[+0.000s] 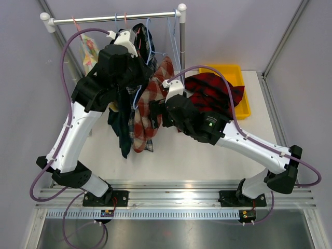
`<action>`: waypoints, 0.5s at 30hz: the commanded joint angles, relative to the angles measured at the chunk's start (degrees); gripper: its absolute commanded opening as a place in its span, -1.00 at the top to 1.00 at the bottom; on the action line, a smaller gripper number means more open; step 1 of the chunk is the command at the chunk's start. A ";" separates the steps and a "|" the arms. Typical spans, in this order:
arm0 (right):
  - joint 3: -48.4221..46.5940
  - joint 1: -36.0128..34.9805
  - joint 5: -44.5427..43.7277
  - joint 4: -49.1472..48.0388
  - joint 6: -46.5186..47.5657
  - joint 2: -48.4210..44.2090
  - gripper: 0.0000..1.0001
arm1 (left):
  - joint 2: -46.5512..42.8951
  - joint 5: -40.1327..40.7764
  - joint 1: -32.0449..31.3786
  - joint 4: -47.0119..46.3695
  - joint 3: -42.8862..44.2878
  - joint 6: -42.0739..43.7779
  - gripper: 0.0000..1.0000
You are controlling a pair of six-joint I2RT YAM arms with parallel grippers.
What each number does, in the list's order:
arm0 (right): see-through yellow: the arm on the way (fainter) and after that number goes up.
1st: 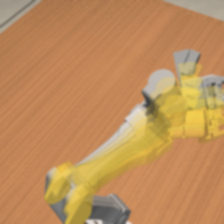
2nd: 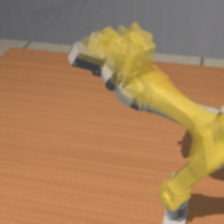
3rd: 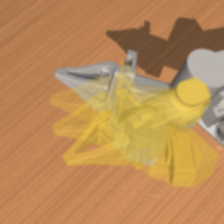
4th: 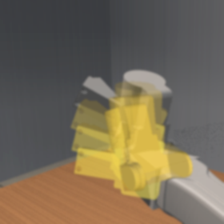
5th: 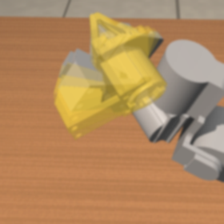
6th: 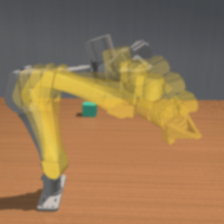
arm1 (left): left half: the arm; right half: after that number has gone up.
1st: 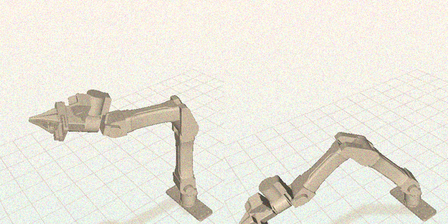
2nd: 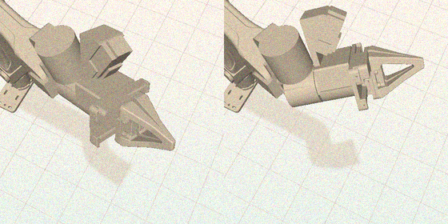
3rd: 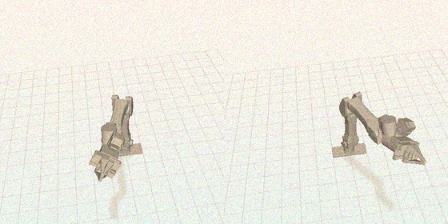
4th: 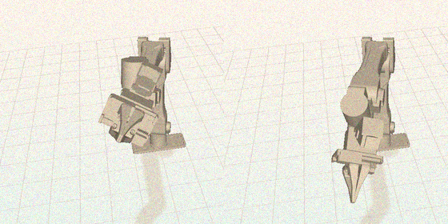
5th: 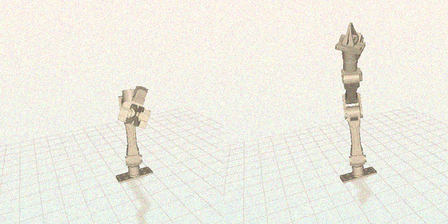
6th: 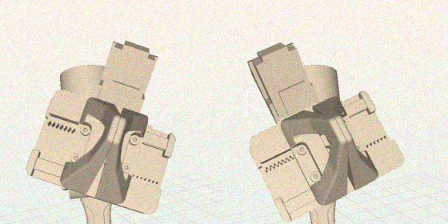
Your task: Remove the skirt from the hanger
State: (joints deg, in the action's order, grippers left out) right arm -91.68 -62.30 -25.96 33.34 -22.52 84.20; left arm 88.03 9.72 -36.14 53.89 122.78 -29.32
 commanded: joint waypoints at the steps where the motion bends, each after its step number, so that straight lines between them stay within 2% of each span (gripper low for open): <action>1: -2.19 -1.58 -0.68 -3.02 -1.82 0.53 -0.99 | -2.60 -0.67 -0.25 -7.84 0.18 -0.04 1.00; 9: -0.87 -6.95 -1.38 -3.20 -3.66 -2.29 -0.99 | -1.63 0.83 -0.25 -8.18 0.00 1.55 1.00; 15: -1.48 -9.77 -4.01 -3.37 -3.49 -0.54 -0.99 | -1.37 0.04 -0.25 -8.54 0.18 0.59 1.00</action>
State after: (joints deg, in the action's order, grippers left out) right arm -91.68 -71.53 -26.52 32.36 -24.99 83.96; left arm 87.50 9.91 -36.18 53.10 122.15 -28.95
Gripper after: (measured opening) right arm 0.993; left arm 0.025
